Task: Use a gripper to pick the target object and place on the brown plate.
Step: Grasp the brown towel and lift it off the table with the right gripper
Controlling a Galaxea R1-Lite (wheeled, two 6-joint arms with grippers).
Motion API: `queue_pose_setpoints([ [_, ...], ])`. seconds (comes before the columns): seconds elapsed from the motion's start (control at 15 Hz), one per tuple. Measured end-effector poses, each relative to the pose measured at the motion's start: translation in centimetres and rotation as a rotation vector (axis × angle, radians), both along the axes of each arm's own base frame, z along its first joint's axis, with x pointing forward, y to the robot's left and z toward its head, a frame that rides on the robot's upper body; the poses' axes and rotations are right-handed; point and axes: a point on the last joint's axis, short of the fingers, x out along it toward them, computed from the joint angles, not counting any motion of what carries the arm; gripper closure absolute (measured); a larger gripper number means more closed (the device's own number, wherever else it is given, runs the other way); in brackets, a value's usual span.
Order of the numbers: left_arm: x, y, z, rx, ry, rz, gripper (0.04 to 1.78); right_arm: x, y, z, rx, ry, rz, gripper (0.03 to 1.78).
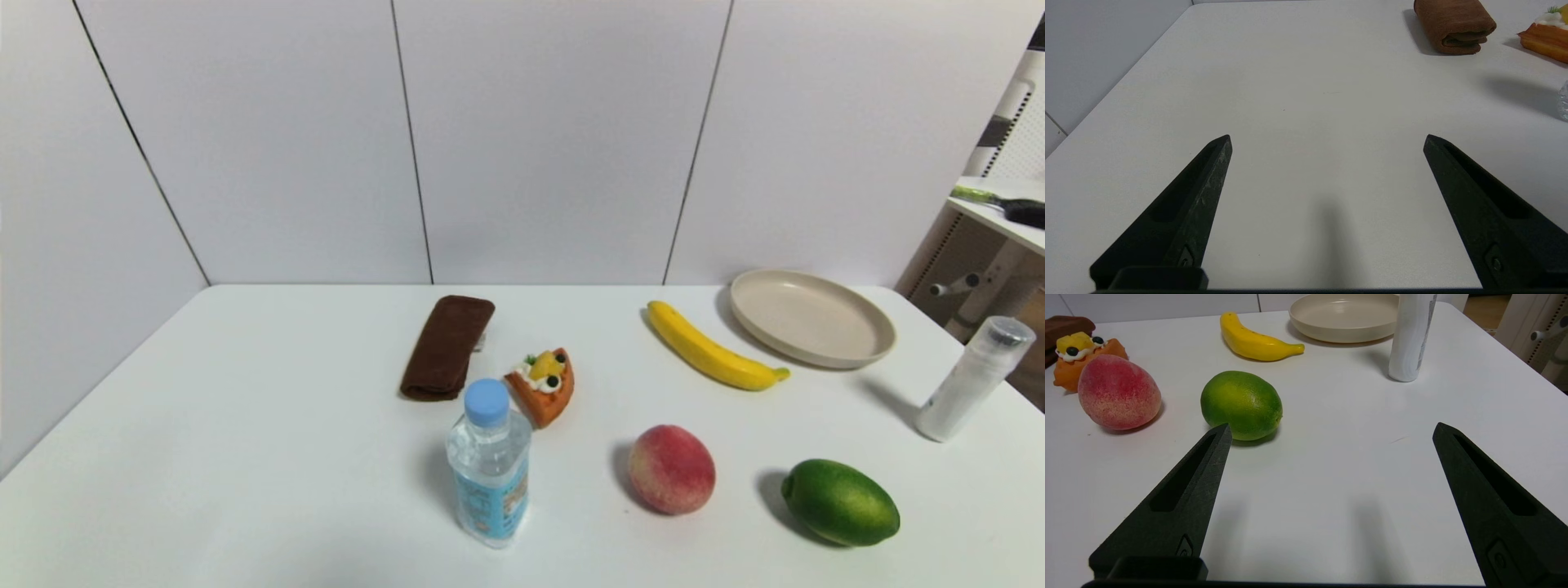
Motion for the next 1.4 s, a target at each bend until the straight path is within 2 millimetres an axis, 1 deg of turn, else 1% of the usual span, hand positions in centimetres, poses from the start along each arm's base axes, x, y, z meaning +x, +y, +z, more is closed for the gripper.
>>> queue_pose_setpoints([
  [0.2, 0.0, 0.0, 0.0, 0.000, 0.000, 0.000, 0.13, 0.0, 0.0, 0.0, 0.001, 0.000, 0.000, 0.11],
  [0.33, 0.0, 0.0, 0.0, 0.000, 0.000, 0.000, 0.13, 0.0, 0.0, -0.1, -0.031, 0.010, 0.013, 0.11],
  [0.47, 0.0, 0.0, 0.0, 0.000, 0.000, 0.000, 0.13, -0.2, 0.1, 1.1, -0.047, -0.004, 0.030, 0.11],
  [0.53, 0.0, 0.0, 0.0, 0.000, 0.000, 0.000, 0.13, -0.2, 0.1, 2.0, -0.048, -0.007, 0.040, 0.11],
  [0.6, 0.0, 0.0, 0.0, 0.000, 0.000, 0.000, 0.13, -0.2, 0.1, 3.5, -0.051, -0.014, 0.054, 0.11],
  [0.67, 0.0, 0.0, 0.0, 0.000, 0.000, 0.000, 0.13, -0.3, 0.1, 5.5, -0.052, -0.036, 0.072, 0.11],
  [0.73, 0.0, 0.0, 0.0, 0.000, 0.000, 0.000, 0.13, -0.3, 0.1, 7.9, -0.054, -0.069, 0.090, 0.11],
  [0.87, 0.0, 0.0, 0.0, 0.000, 0.000, 0.000, 0.13, 0.1, 0.0, 13.5, -0.062, -0.129, 0.136, 0.11],
  [1.0, 0.0, 0.0, 0.0, 0.000, 0.000, 0.000, 0.13, 1.4, 0.0, 19.6, -0.069, -0.195, 0.197, 0.11],
  [1.13, 0.0, 0.0, 0.0, 0.000, 0.000, 0.000, 0.13, 3.6, 0.4, 25.0, -0.097, -0.249, 0.260, 0.11],
  [1.2, 0.0, 0.0, 0.0, 0.000, 0.000, 0.000, 0.13, 4.9, 0.8, 27.4, -0.112, -0.275, 0.294, 0.11],
  [1.33, 0.0, 0.0, 0.0, 0.000, 0.000, 0.000, 0.13, 8.7, 2.3, 31.4, -0.121, -0.308, 0.379, 0.11],
  [1.4, 0.0, 0.0, 0.0, 0.000, 0.000, -0.001, 0.13, 10.8, 3.4, 33.3, -0.118, -0.330, 0.427, 0.11],
])
